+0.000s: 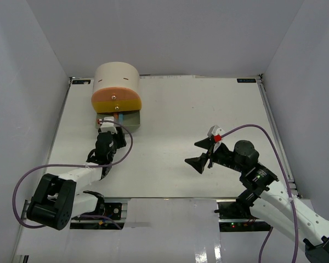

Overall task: Sort the stationery into containers
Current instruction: Close the drawer in the storage box.

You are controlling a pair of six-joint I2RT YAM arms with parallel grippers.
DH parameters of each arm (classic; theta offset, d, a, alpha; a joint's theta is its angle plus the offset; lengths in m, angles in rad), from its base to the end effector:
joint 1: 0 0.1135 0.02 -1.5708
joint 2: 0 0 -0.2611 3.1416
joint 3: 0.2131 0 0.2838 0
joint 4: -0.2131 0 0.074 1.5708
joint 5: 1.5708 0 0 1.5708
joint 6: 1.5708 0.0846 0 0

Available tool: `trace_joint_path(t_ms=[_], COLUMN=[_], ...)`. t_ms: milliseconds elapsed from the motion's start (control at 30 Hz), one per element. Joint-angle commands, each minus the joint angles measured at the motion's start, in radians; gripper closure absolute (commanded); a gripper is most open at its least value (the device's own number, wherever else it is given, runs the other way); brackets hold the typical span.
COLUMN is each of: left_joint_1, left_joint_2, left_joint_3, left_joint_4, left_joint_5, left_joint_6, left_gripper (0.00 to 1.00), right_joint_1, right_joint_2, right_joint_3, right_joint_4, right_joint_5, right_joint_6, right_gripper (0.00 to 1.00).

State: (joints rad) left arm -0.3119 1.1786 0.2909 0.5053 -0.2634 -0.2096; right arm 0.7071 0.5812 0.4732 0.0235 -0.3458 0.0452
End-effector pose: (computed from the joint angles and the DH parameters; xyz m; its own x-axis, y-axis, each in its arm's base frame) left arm 0.2792 -0.0669 0.1194 -0.3612 -0.0946 -0.9277 -0.0090 0.9951 -0.0980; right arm 0.1616 0.1758 0.2737 -0.1033 -0.0324 -0.9941 -0.8642 0.4978 0.0736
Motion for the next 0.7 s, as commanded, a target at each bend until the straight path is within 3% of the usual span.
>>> trace_joint_path(t_ms=[0,667], left_joint_1=[0.031,0.128], left_joint_2=[0.028,0.265], left_joint_3=[0.045,0.228], left_joint_4=[0.122,0.292], left_joint_5=[0.061,0.228], left_joint_6=[0.041,0.064], left_gripper=[0.38,0.41], right_joint_1=[-0.003,-0.003], right_joint_2=[-0.015,-0.003], right_joint_3=[-0.015,-0.019], right_joint_4=[0.01,0.007], right_joint_5=[0.016,0.037], right_joint_6=[-0.005,-0.011], right_gripper=[0.1,0.1])
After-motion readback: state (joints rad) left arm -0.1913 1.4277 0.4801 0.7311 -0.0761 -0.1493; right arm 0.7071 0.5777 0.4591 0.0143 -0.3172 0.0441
